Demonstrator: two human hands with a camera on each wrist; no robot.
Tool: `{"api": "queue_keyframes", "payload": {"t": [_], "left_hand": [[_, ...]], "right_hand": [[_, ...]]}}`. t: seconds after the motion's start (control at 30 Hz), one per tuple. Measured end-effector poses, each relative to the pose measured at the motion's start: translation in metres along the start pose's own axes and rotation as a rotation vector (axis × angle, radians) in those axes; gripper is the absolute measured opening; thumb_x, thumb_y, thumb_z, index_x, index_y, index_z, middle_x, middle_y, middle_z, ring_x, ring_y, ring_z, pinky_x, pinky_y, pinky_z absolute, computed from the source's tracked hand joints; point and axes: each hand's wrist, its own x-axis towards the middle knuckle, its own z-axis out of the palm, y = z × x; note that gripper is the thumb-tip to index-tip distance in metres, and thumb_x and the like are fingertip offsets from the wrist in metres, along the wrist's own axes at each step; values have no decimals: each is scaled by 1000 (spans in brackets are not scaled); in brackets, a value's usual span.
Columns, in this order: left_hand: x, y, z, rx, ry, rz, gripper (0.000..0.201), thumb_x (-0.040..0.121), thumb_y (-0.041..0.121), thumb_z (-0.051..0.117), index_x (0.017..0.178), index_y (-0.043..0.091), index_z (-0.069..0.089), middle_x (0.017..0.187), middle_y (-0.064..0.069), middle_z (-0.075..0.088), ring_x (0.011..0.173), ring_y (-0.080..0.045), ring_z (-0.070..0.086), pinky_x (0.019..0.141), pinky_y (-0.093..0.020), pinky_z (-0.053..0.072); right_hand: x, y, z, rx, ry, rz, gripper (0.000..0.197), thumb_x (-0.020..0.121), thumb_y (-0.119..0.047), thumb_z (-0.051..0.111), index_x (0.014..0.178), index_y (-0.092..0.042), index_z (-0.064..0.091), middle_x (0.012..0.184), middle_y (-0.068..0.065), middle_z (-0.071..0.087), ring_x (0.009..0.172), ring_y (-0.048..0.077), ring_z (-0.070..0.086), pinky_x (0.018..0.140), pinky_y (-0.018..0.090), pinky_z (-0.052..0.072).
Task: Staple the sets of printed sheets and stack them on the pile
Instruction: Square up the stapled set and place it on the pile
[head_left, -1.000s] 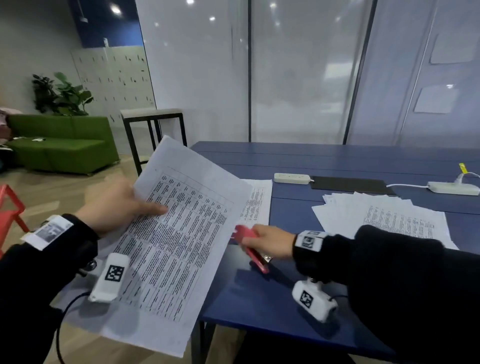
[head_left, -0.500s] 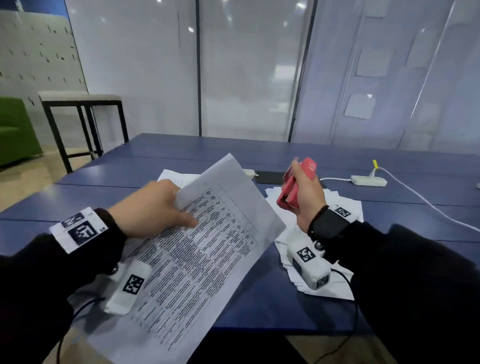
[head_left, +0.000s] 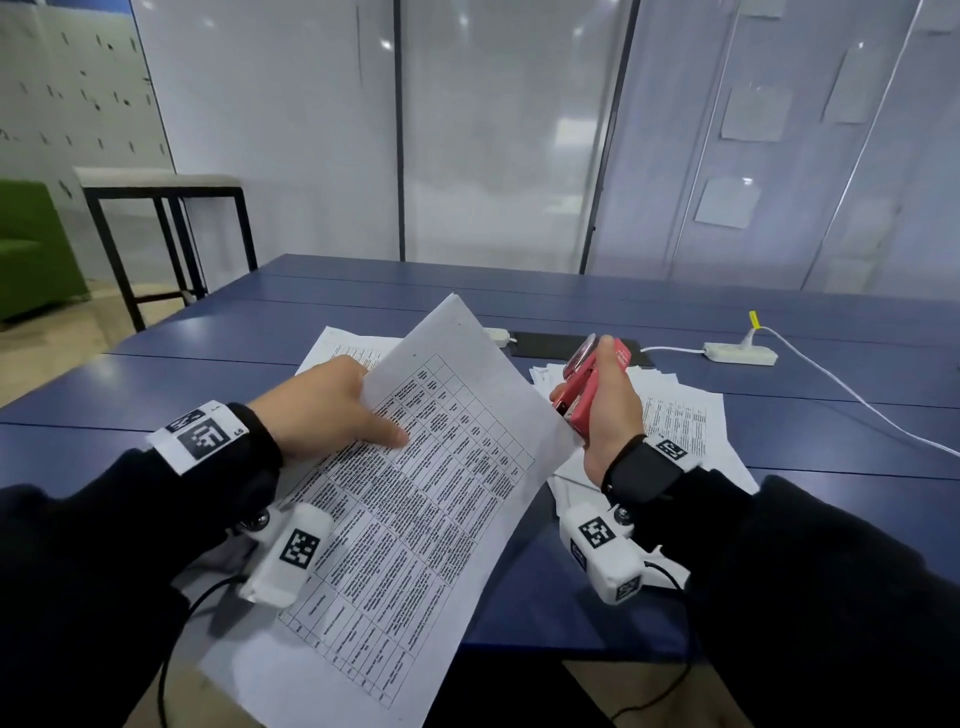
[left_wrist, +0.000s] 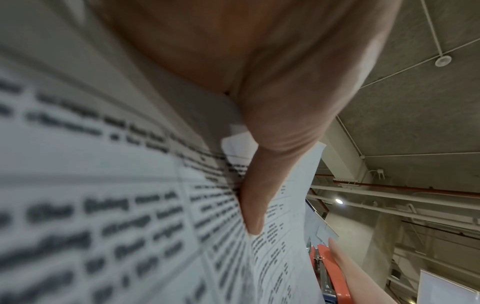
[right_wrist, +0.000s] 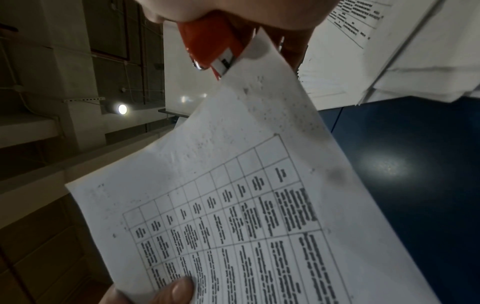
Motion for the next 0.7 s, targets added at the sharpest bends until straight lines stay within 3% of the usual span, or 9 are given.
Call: {"api": "queue_keyframes", "payload": {"t": [0.17, 0.27, 0.4, 0.6, 0.7], "left_hand": [[0, -6, 0, -37, -19, -2, 26, 78, 25, 90, 96, 11, 79, 88, -9, 80, 82, -33, 78, 90, -56, 60], [1, -6, 0, -47, -23, 10, 20, 82, 22, 87, 97, 13, 79, 88, -6, 81, 82, -29, 78, 91, -53, 60], [3, -10, 1, -97, -40, 28, 27, 78, 24, 90, 100, 13, 79, 94, -7, 81, 86, -31, 78, 93, -54, 59], [4, -15, 8, -164, -44, 35, 20, 83, 18, 87, 101, 13, 80, 95, -6, 81, 87, -30, 78, 93, -52, 59], [2, -13, 5, -222, 52, 69, 12, 83, 17, 86, 92, 13, 80, 86, -3, 80, 76, -22, 77, 82, -38, 59]], "right_hand": [[7, 8, -1, -17, 36, 6, 63, 99, -59, 56, 132, -5, 61, 82, 6, 69, 54, 13, 64, 50, 22, 52], [9, 9, 0, -22, 32, 21, 58, 100, -54, 57, 132, -6, 61, 75, 0, 71, 56, 12, 64, 53, 22, 52], [11, 13, 1, -97, 49, 42, 54, 96, -53, 61, 132, -13, 62, 77, -5, 71, 61, 9, 62, 56, 23, 46], [13, 9, -1, -137, 84, 32, 33, 92, -47, 70, 111, -22, 61, 85, 0, 64, 66, 14, 59, 52, 24, 48], [15, -1, -2, -88, 77, -21, 32, 93, -46, 71, 113, -21, 64, 85, 1, 66, 66, 16, 61, 57, 29, 55]]}}
